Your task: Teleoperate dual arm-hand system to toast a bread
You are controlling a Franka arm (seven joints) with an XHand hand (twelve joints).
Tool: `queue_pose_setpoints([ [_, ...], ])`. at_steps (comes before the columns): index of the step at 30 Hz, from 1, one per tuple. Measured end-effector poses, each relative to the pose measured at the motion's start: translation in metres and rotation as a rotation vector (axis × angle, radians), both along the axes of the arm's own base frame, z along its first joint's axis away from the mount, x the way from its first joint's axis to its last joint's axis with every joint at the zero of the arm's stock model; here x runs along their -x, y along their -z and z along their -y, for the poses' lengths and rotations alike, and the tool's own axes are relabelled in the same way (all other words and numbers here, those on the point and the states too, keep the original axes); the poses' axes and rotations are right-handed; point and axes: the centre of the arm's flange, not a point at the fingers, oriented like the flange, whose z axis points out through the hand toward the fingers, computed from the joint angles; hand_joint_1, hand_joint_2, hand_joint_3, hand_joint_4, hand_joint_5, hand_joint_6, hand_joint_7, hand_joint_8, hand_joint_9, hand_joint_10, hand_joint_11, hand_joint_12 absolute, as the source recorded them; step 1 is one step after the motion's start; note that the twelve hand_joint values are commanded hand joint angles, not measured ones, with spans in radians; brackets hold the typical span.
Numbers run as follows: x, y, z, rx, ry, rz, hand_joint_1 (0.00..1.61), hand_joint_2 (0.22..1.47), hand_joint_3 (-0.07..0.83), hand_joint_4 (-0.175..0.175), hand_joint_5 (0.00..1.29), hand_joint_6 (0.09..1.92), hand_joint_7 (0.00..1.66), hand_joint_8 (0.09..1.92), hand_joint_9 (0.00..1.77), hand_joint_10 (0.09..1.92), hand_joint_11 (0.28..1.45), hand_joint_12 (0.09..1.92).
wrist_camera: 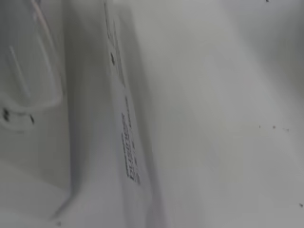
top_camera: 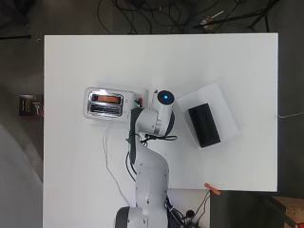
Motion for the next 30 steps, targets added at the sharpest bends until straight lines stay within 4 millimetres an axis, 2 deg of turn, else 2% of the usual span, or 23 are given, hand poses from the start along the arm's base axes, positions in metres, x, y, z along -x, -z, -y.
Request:
queue_pose_setpoints([
  [5, -0.004, -0.038, -0.002, 0.012, 0.006, 0.065, 0.0, 1.04, 0.006, 0.008, 0.28, 0.09, 0.43, 0.09, 0.49, 0.09, 0.51, 0.09],
  [11, -0.014, -0.102, -0.007, 0.052, -0.011, 0.169, 0.0, 1.02, -0.006, 0.005, 0.27, 0.09, 0.42, 0.09, 0.56, 0.09, 0.53, 0.09],
  [13, -0.018, -0.123, -0.008, 0.065, -0.017, 0.204, 0.0, 1.01, -0.004, 0.001, 0.27, 0.09, 0.47, 0.09, 0.64, 0.09, 0.53, 0.09],
  [17, -0.026, -0.156, -0.013, 0.086, -0.034, 0.246, 0.0, 1.0, -0.003, -0.003, 0.27, 0.09, 0.5, 0.09, 0.69, 0.09, 0.54, 0.09],
  [23, -0.031, -0.179, -0.021, 0.109, -0.058, 0.239, 0.0, 1.0, -0.002, -0.003, 0.27, 0.09, 0.5, 0.09, 0.7, 0.09, 0.54, 0.09],
  [27, -0.031, -0.182, -0.026, 0.121, -0.071, 0.231, 0.0, 1.0, -0.002, -0.029, 0.25, 0.09, 0.54, 0.09, 0.8, 0.09, 0.53, 0.09],
  [30, -0.03, -0.185, -0.032, 0.133, -0.09, 0.237, 0.0, 0.99, -0.005, -0.019, 0.25, 0.09, 0.5, 0.09, 0.65, 0.09, 0.48, 0.09],
])
